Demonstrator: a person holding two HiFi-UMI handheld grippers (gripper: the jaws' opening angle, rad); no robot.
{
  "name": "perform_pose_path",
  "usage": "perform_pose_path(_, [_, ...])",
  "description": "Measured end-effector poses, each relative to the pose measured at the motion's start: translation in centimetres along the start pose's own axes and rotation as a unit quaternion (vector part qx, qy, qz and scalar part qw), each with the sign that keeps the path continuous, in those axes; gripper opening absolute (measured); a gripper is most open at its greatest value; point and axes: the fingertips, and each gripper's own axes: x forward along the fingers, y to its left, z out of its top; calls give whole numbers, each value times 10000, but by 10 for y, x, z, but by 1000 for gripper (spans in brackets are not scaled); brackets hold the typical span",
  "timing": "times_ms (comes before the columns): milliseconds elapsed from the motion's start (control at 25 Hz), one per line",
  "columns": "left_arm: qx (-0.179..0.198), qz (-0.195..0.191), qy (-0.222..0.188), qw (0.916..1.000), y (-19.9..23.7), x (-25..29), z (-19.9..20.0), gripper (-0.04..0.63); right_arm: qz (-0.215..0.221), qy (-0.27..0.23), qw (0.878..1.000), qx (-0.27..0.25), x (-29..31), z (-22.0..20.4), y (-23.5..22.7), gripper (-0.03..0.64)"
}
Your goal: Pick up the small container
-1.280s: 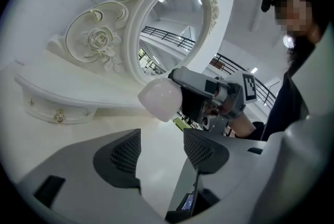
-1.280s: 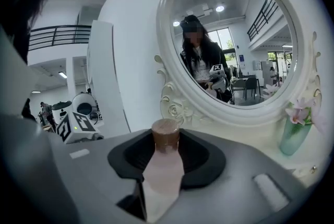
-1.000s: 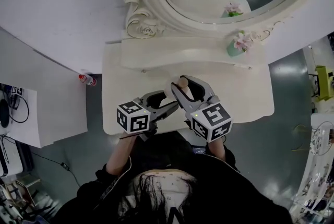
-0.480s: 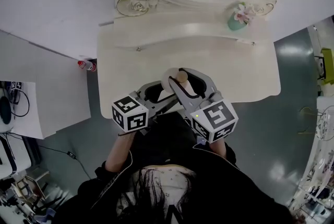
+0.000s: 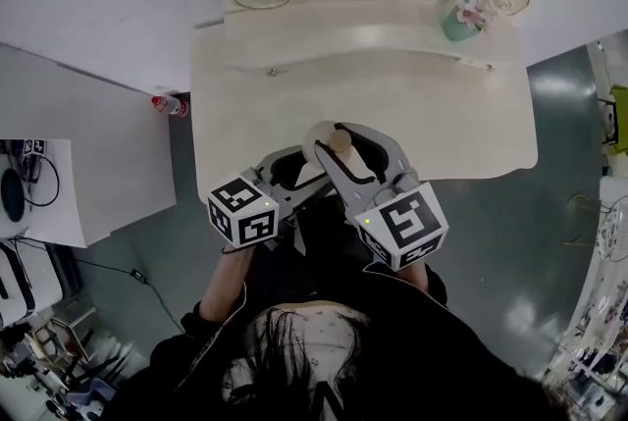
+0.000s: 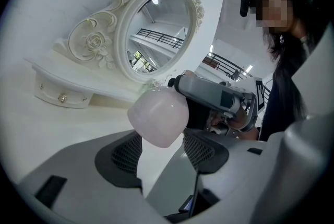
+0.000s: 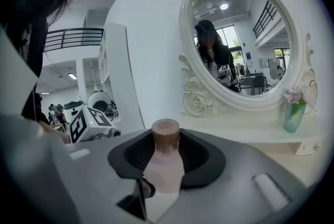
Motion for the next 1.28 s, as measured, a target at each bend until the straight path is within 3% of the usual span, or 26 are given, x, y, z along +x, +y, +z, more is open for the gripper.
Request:
perform_pose_path(200, [57, 127, -144, 9998, -1, -38, -4, 238, 130, -78, 9998, -96, 10, 4, 38, 149])
perform_pose_path(560, [245, 261, -154, 9992, -20, -136, -40, 238, 204, -120, 9995, -211, 11, -5, 146, 149])
perform_pose_path(960, [406, -54, -37, 9992, -68, -221, -106, 238, -205, -165, 9994, -246, -23, -34, 255, 149])
perform_pose_path(1280, [437, -206, 11, 9988, -107, -244, -136, 238, -353, -172, 9991, -188, -59, -45, 294, 149])
